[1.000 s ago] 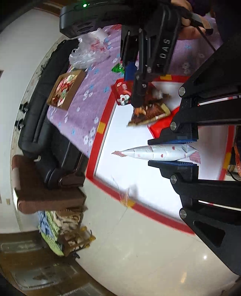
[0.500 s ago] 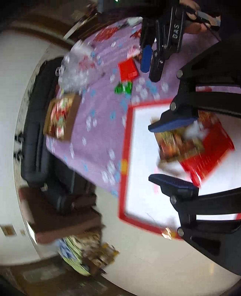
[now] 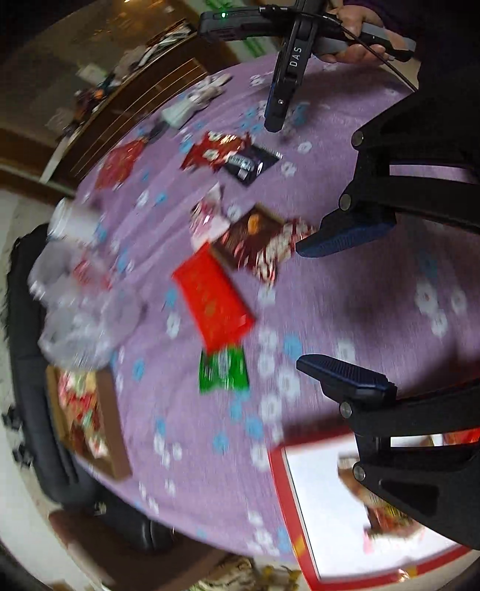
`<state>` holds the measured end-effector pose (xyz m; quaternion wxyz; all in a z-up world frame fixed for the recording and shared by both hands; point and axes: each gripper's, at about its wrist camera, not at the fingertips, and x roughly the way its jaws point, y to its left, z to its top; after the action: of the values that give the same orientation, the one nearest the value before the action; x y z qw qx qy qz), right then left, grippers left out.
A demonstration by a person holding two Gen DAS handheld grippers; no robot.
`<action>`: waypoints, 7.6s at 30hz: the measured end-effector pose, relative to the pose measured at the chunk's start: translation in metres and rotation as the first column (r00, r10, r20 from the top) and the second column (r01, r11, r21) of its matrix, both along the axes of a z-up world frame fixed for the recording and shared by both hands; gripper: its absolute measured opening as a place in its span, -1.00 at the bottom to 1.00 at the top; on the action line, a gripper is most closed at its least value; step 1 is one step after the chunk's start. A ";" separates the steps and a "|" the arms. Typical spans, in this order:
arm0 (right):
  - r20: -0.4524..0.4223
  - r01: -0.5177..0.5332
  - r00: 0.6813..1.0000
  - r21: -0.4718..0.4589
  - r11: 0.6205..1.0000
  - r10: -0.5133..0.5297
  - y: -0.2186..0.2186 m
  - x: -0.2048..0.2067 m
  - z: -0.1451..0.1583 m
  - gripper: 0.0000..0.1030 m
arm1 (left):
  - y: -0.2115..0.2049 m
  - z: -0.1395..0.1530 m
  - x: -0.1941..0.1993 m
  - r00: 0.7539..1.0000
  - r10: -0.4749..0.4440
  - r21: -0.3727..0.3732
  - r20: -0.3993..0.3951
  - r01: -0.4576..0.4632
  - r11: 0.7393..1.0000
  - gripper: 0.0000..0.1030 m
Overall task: Organize snacks
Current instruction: 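Grasp the dark red patterned packet with the left tool, then grasp the dark purple packet with the right tool while the left tool holds its packet, then carry both held packets over the red-rimmed white tray and open both tools, then withdraw both open tools from the tray back over the snack packets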
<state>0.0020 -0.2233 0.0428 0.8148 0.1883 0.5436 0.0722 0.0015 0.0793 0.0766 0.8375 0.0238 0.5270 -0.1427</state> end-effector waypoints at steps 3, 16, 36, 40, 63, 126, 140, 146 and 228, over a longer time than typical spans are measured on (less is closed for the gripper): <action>0.001 0.022 1.000 0.017 1.000 -0.022 -0.013 -0.007 -0.002 0.06 | -0.017 -0.008 0.008 0.999 -0.017 -0.013 -0.038 0.017 1.000 0.03; -0.033 0.015 0.999 0.012 1.000 -0.014 -0.039 -0.024 -0.009 0.06 | -0.048 -0.036 0.028 0.984 0.096 -0.037 -0.152 -0.103 0.994 0.03; 0.007 -0.165 0.986 -0.030 0.986 0.165 -0.018 -0.001 0.002 0.05 | -0.037 -0.062 0.031 0.975 0.205 0.024 -0.079 -0.204 0.979 -0.60; 0.030 -0.227 0.973 -0.043 0.973 0.229 0.002 0.011 0.006 0.05 | -0.027 -0.062 0.016 0.979 0.175 0.031 -0.106 -0.172 0.985 -0.60; -0.034 -0.380 0.917 -0.377 0.845 0.398 0.092 0.054 -0.022 -0.40 | -0.006 -0.058 -0.047 0.981 0.052 0.085 -0.186 -0.036 0.996 -0.59; 0.181 -0.484 0.846 -0.132 0.865 0.501 0.165 -0.003 0.056 -0.54 | 0.058 0.057 -0.080 0.939 0.260 0.204 0.223 -0.306 0.930 -0.59; 0.135 -0.687 0.685 -0.204 0.697 0.715 0.265 -0.012 0.053 -0.54 | 0.138 0.017 -0.097 0.880 0.461 0.181 0.115 -0.475 0.861 -0.59; 0.096 -0.776 0.587 -0.215 0.592 0.804 0.325 -0.017 0.046 -0.54 | 0.166 0.007 -0.101 0.852 0.516 0.201 0.085 -0.522 0.829 -0.59; -0.042 -0.089 0.995 -0.032 0.995 0.088 0.016 -0.011 0.004 -0.05 | -0.077 0.077 -0.021 0.963 -0.006 0.276 0.269 -0.071 0.959 0.45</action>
<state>-0.0095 -0.2073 0.0470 0.8025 0.1517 0.5691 0.0953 -0.0194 0.0027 0.1532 0.8911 0.1534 0.4245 -0.0474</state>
